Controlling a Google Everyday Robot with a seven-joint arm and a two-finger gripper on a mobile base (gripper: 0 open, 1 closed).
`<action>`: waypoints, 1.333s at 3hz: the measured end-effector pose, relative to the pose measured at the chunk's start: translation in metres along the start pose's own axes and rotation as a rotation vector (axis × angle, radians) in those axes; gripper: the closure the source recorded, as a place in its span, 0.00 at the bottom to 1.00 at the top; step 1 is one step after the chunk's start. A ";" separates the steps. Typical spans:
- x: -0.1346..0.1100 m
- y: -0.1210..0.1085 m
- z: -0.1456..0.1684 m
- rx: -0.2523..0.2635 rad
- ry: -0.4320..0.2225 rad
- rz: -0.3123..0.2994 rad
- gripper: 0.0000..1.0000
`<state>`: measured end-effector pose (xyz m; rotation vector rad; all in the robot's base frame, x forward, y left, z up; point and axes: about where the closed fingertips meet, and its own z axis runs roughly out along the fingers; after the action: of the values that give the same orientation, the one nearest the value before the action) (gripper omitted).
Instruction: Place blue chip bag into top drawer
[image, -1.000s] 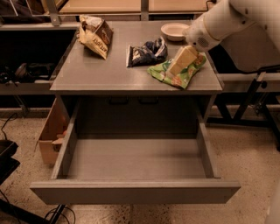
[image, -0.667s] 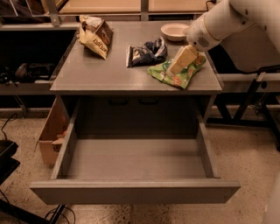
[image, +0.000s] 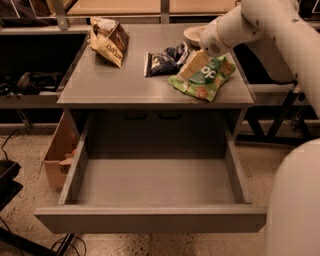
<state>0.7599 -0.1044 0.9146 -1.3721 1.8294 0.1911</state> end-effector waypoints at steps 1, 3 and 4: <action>-0.010 -0.021 0.034 0.021 -0.081 0.018 0.00; -0.020 -0.029 0.106 -0.025 -0.115 0.067 0.17; -0.021 -0.026 0.123 -0.038 -0.096 0.097 0.40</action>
Offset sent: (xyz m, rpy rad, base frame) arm 0.1095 0.0692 -0.0359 0.1947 -0.0372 0.0389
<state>0.8470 -0.0307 0.8582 -1.2787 1.8215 0.3378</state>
